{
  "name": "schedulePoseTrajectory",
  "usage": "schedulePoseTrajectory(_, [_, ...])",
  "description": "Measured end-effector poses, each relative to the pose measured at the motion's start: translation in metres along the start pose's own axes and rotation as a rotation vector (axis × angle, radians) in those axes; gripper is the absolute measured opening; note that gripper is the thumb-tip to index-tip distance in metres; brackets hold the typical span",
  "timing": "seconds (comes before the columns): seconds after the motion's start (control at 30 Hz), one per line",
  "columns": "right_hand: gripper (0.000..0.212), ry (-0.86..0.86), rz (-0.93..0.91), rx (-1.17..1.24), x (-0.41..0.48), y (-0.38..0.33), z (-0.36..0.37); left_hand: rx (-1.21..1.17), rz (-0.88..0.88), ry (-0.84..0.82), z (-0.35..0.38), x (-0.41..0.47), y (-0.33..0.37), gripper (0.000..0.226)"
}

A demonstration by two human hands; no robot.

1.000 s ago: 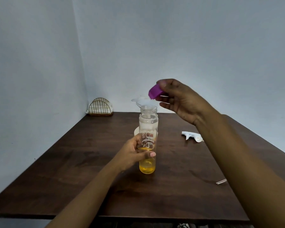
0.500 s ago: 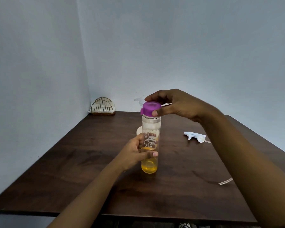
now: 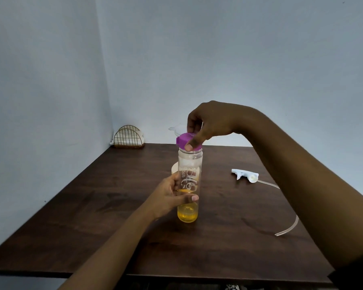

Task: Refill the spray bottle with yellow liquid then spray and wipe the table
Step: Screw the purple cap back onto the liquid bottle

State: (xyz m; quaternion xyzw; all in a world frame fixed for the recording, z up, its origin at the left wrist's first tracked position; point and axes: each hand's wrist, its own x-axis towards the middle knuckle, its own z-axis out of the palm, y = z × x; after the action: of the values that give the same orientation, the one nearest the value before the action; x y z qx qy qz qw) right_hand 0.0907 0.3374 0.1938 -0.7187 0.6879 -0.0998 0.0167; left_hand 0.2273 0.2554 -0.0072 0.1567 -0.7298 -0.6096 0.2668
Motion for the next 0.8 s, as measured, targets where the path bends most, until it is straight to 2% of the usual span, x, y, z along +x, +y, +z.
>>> schedulePoseTrajectory(0.13, [0.076,0.279,0.134,-0.348,0.004,-0.014,0.014,-0.002,0.009,0.006,0.000,0.000,-0.001,0.057])
schedulePoseTrajectory(0.23, [0.081,0.455,0.200,-0.233,0.000,-0.005,0.005,-0.019,0.007,0.004,0.000,0.000,-0.001,0.058])
schedulePoseTrajectory(0.27, [0.075,0.418,0.157,-0.151,-0.002,0.002,-0.001,-0.024,0.007,0.004,0.000,0.000,-0.002,0.059])
schedulePoseTrajectory(0.3, [0.060,0.322,0.065,-0.056,-0.005,0.008,-0.005,-0.028,0.004,0.004,0.000,0.000,-0.001,0.059])
schedulePoseTrajectory(0.37, [0.021,0.009,-0.123,0.072,-0.011,0.015,-0.010,-0.036,-0.001,0.000,0.000,0.000,-0.001,0.059])
schedulePoseTrajectory(0.43, [0.042,-0.241,-0.195,0.182,-0.012,0.017,-0.007,-0.034,-0.009,-0.006,-0.001,0.001,0.000,0.058])
schedulePoseTrajectory(0.5, [0.050,-0.266,-0.201,0.193,-0.008,0.018,-0.002,-0.023,-0.019,-0.008,-0.001,0.001,0.000,0.061])
schedulePoseTrajectory(0.6, [0.033,-0.100,-0.123,0.037,-0.002,0.010,0.003,-0.026,-0.020,-0.010,-0.001,0.001,0.000,0.062])
schedulePoseTrajectory(0.63, [0.041,-0.038,-0.066,-0.032,-0.001,0.007,0.005,-0.027,-0.016,-0.007,-0.001,0.001,0.000,0.061])
schedulePoseTrajectory(0.7, [0.074,0.126,0.042,-0.195,0.002,0.002,0.011,-0.032,-0.009,0.002,0.000,0.000,0.000,0.060])
schedulePoseTrajectory(0.73, [0.084,0.213,0.091,-0.220,0.002,0.000,0.011,-0.036,-0.006,0.005,0.000,0.000,0.000,0.060])
schedulePoseTrajectory(0.8, [0.088,0.333,0.152,-0.119,0.000,0.005,0.003,-0.038,-0.004,0.010,0.000,0.000,-0.001,0.060])
